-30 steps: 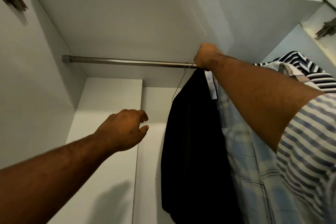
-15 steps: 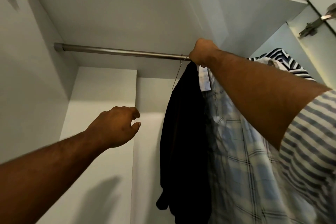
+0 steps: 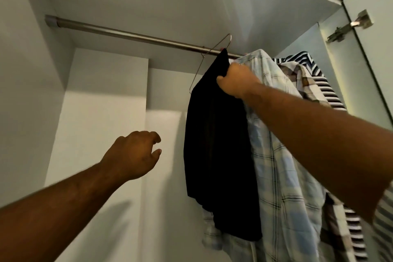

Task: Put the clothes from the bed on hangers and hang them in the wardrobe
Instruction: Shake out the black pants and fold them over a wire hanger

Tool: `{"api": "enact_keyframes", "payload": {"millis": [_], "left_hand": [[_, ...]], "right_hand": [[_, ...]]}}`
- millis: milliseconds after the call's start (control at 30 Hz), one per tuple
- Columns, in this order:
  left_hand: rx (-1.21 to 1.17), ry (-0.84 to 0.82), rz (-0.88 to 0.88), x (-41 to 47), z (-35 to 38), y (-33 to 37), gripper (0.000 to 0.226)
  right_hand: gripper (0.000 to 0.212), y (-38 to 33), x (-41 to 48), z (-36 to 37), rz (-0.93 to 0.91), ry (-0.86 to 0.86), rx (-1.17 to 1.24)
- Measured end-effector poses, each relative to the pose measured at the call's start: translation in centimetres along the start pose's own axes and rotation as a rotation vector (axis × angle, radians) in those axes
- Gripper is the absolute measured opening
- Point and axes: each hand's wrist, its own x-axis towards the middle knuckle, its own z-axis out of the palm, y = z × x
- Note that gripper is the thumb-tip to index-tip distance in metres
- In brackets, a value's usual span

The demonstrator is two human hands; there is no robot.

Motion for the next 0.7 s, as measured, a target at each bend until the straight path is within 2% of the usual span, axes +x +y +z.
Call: {"api": "enact_keyframes", "payload": {"millis": [167,267,533,700], "left_hand": [[-0.024,-0.017,0.016,-0.9,-1.0,2.4,0.043],[-0.038,0.003,0.01,-1.4,-2.9,3.6,0.043],[-0.195,0.099,-0.041,-4.6,-4.8,8.1,0.041],[-0.273,0.038,-0.029,-9.4,-1.9,13.5,0.04]], "right_hand": [[0.059,2.1,-4.2,0.1,0.014,-0.083,-0.041],[0.064,2.9,-6.5,-1.6,-0.04,-0.096,-0.005],[0.046,5.7,-15.6,-5.7,-0.198,-0.141,0.155],[0.038,10.4,-25.3,-6.9,-0.214,-0.223,0.287]]}}
